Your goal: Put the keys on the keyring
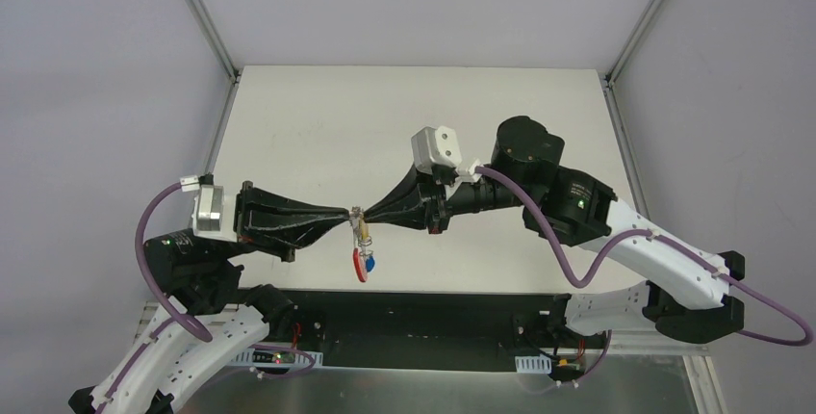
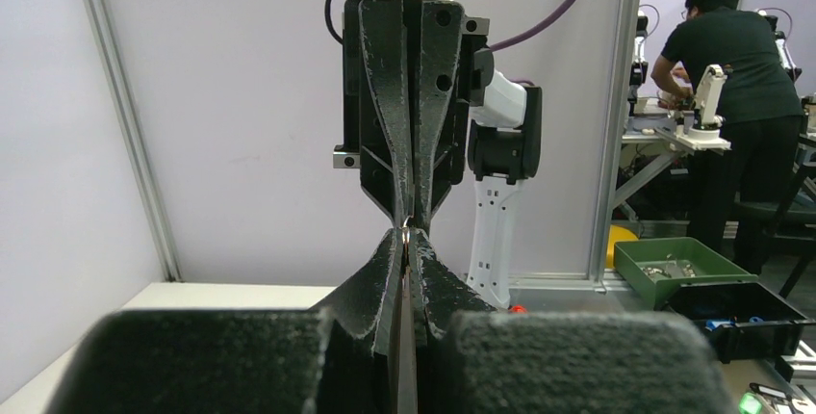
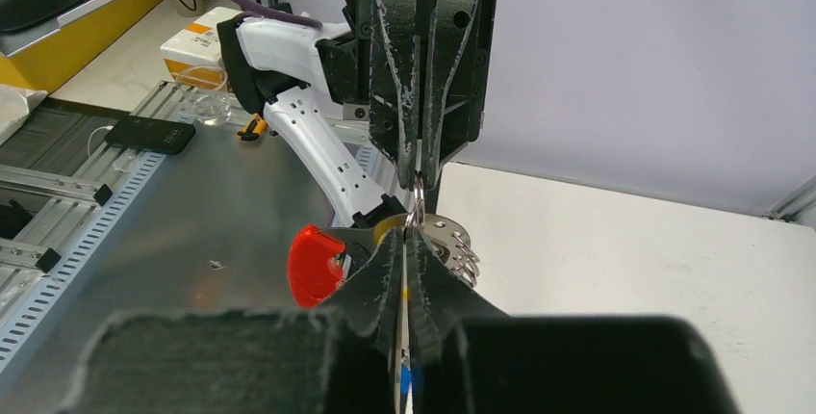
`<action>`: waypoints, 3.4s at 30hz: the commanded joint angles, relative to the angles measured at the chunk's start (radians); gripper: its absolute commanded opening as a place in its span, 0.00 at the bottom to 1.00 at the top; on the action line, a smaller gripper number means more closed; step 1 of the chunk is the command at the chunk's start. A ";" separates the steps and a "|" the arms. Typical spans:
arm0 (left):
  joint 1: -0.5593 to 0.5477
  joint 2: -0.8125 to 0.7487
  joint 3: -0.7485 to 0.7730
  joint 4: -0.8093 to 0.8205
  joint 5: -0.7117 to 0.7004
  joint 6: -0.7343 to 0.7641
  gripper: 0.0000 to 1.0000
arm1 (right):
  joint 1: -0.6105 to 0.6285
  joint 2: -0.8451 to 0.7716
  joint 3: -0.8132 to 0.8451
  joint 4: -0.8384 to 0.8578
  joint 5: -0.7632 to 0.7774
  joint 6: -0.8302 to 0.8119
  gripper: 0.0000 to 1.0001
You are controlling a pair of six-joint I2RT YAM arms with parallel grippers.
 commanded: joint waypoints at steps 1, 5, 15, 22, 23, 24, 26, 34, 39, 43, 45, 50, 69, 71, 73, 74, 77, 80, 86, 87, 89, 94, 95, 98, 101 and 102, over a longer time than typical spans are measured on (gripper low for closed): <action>-0.005 -0.017 -0.001 0.082 -0.018 -0.020 0.00 | 0.009 0.000 0.049 0.035 0.002 -0.005 0.00; -0.004 -0.022 -0.001 0.080 -0.024 -0.017 0.00 | 0.009 -0.009 0.026 0.035 0.009 -0.008 0.00; -0.004 -0.020 0.006 0.067 -0.030 -0.008 0.00 | 0.009 -0.038 -0.040 0.038 0.032 0.001 0.00; -0.004 -0.022 0.012 0.052 -0.034 0.001 0.00 | 0.008 -0.041 -0.054 0.028 0.033 0.009 0.00; -0.004 -0.022 0.012 0.049 -0.034 0.003 0.00 | 0.009 -0.042 -0.055 0.028 0.031 0.011 0.00; -0.005 -0.021 0.013 0.047 -0.035 0.004 0.00 | 0.008 -0.041 -0.054 0.028 0.029 0.013 0.00; -0.005 -0.022 0.016 0.044 -0.036 0.007 0.00 | 0.008 -0.043 -0.055 0.028 0.027 0.018 0.00; -0.004 -0.010 0.020 0.042 -0.033 0.009 0.00 | 0.009 -0.043 -0.055 0.018 0.037 0.030 0.00; -0.004 -0.008 0.023 0.041 -0.033 0.008 0.00 | 0.009 -0.033 -0.041 -0.014 0.040 0.026 0.04; -0.005 -0.007 0.026 0.038 -0.033 0.008 0.00 | 0.009 -0.027 -0.035 -0.045 0.042 0.024 0.08; -0.004 -0.004 0.026 0.038 -0.033 0.008 0.00 | 0.009 -0.028 -0.036 -0.052 0.047 0.023 0.13; -0.005 -0.003 0.028 0.038 -0.030 0.009 0.00 | 0.008 -0.058 -0.060 0.004 0.071 0.041 0.35; -0.004 -0.006 0.025 0.032 -0.031 0.011 0.00 | 0.008 -0.032 -0.014 0.124 0.062 0.084 0.11; -0.004 -0.007 0.025 0.029 -0.031 0.013 0.00 | 0.008 -0.029 -0.015 0.133 0.061 0.088 0.11; -0.004 -0.006 0.023 0.029 -0.031 0.013 0.00 | 0.009 -0.026 -0.013 0.142 0.060 0.092 0.09; -0.004 -0.005 0.023 0.029 -0.030 0.014 0.00 | 0.009 -0.025 -0.013 0.145 0.059 0.094 0.09; -0.005 -0.007 0.023 0.029 -0.030 0.015 0.00 | 0.009 -0.021 -0.012 0.152 0.053 0.096 0.07; -0.004 -0.007 0.023 0.027 -0.028 0.016 0.00 | 0.009 -0.018 -0.012 0.155 0.050 0.097 0.06; -0.004 -0.010 0.023 0.024 -0.028 0.019 0.00 | 0.009 -0.023 -0.014 0.162 0.045 0.107 0.07; -0.004 -0.010 0.023 0.023 -0.030 0.019 0.00 | 0.009 -0.026 -0.018 0.162 0.048 0.108 0.11; -0.005 -0.009 0.023 0.022 -0.030 0.020 0.00 | 0.009 -0.029 -0.024 0.162 0.050 0.108 0.17; -0.004 -0.010 0.025 0.022 -0.029 0.019 0.00 | 0.010 -0.029 -0.030 0.157 0.049 0.117 0.25; -0.005 -0.010 0.026 0.023 -0.030 0.019 0.00 | 0.010 -0.027 -0.033 0.156 0.050 0.119 0.26; -0.004 -0.011 0.027 0.024 -0.029 0.019 0.00 | 0.010 -0.019 -0.035 0.156 0.046 0.126 0.26; -0.004 -0.012 0.029 0.024 -0.028 0.017 0.00 | 0.010 -0.008 -0.035 0.156 0.045 0.130 0.27; -0.004 -0.014 0.029 0.024 -0.028 0.018 0.00 | 0.010 -0.005 -0.035 0.156 0.045 0.130 0.27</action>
